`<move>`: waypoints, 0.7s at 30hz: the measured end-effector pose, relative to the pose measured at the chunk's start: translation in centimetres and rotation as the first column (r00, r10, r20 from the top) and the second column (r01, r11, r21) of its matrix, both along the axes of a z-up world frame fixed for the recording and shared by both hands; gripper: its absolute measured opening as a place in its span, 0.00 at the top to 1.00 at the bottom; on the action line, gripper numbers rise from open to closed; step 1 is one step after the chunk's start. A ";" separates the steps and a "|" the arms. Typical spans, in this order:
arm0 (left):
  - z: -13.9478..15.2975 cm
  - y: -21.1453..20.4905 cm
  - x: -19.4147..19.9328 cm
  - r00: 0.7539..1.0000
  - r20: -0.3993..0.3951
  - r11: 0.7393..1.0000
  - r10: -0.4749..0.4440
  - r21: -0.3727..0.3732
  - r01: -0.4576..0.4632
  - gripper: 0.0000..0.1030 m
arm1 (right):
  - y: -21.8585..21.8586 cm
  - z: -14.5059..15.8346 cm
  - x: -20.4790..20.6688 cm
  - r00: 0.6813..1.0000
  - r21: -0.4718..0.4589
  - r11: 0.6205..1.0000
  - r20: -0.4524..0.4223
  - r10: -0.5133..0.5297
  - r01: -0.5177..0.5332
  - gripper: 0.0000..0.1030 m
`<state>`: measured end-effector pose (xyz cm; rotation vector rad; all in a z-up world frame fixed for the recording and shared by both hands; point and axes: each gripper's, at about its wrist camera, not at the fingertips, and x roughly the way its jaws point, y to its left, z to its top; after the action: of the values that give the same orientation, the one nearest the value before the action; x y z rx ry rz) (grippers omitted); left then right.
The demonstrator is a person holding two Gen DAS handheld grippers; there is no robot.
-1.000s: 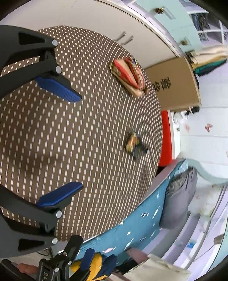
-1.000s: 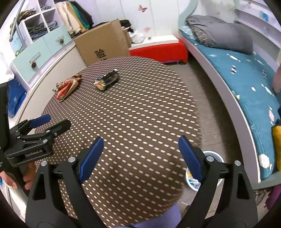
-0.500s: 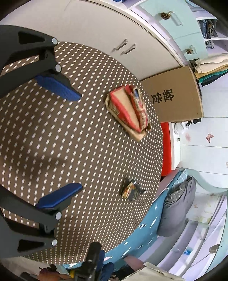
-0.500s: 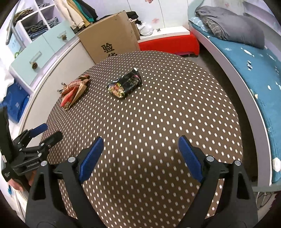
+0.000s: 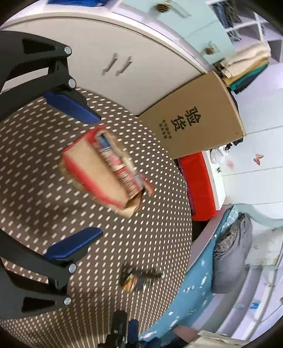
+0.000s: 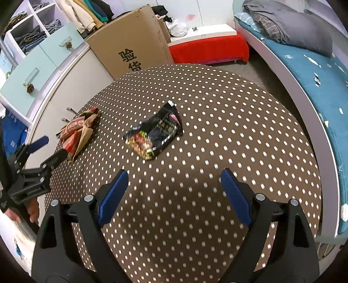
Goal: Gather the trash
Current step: 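Grasp the red-tan paper bag with the left gripper while the right grasps the snack wrapper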
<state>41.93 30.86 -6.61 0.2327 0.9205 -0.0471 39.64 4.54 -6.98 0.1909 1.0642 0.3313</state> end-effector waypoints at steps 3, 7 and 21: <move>-0.8 0.3 2.3 1.000 -0.023 0.999 -0.019 0.036 0.020 0.09 | 0.7 -0.2 1.2 1.000 -0.012 1.000 -0.001 0.002 -0.002 0.17; -2.6 0.2 4.8 0.996 -0.077 0.996 -0.050 0.065 0.055 0.09 | 1.5 -0.6 2.4 1.000 -0.020 1.000 -0.010 0.011 -0.011 0.17; -2.8 4.4 3.8 0.985 -0.084 0.973 0.154 -0.159 -0.165 0.45 | 1.4 -0.6 3.6 1.000 -0.034 0.999 -0.023 0.004 -0.005 0.17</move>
<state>45.72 35.22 -9.42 0.0019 0.9980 0.0169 43.26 5.99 -7.62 0.1617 1.0920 0.3152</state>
